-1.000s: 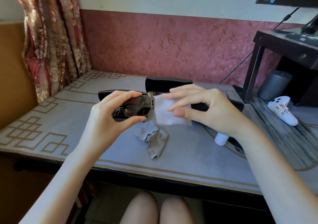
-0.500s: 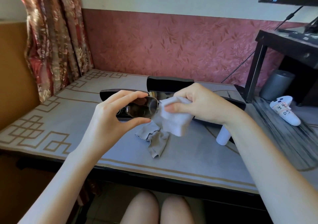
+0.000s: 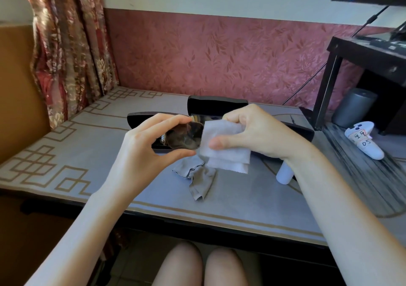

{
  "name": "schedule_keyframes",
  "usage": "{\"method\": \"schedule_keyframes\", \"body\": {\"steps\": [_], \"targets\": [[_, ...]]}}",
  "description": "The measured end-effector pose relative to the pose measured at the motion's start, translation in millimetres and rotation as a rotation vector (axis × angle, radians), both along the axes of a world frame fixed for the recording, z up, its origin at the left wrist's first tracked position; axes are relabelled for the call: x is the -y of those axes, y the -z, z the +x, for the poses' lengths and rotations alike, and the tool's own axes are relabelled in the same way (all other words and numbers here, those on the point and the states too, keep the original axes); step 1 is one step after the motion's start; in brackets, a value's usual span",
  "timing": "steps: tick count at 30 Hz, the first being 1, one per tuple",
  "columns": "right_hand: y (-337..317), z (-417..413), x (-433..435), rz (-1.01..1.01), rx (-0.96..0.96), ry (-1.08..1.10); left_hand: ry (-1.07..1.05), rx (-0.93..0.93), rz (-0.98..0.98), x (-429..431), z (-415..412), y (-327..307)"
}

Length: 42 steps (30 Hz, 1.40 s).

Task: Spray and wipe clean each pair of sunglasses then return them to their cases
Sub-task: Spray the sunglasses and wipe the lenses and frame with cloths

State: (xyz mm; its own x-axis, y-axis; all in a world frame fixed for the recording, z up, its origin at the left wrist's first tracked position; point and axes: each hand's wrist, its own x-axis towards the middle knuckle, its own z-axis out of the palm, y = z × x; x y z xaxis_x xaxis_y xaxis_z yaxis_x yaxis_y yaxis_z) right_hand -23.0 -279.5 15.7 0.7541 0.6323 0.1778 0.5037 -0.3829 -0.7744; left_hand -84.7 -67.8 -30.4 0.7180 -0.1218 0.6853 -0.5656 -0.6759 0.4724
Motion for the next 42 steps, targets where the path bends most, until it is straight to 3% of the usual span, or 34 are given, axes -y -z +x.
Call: {"method": "schedule_keyframes", "body": {"steps": [3,18,22,27,42], "targets": [[-0.6,0.6,-1.7,0.065,0.011,0.006,-0.006,-0.004,-0.011,0.3,-0.7,-2.5],[-3.2,3.5,25.3,-0.062,-0.139,-0.102,-0.011,0.017,0.008,-3.7,0.0,-6.7],[-2.0,-0.3,10.6,-0.109,-0.038,-0.045,-0.005,0.007,0.039,1.2,0.1,-5.8],[-4.5,-2.7,1.0,0.002,-0.003,-0.014,0.011,-0.004,0.031,3.0,0.2,-7.9],[1.3,5.3,41.9,0.002,-0.109,-0.066,-0.019,-0.004,-0.019,-2.9,-0.1,-6.0]]}}
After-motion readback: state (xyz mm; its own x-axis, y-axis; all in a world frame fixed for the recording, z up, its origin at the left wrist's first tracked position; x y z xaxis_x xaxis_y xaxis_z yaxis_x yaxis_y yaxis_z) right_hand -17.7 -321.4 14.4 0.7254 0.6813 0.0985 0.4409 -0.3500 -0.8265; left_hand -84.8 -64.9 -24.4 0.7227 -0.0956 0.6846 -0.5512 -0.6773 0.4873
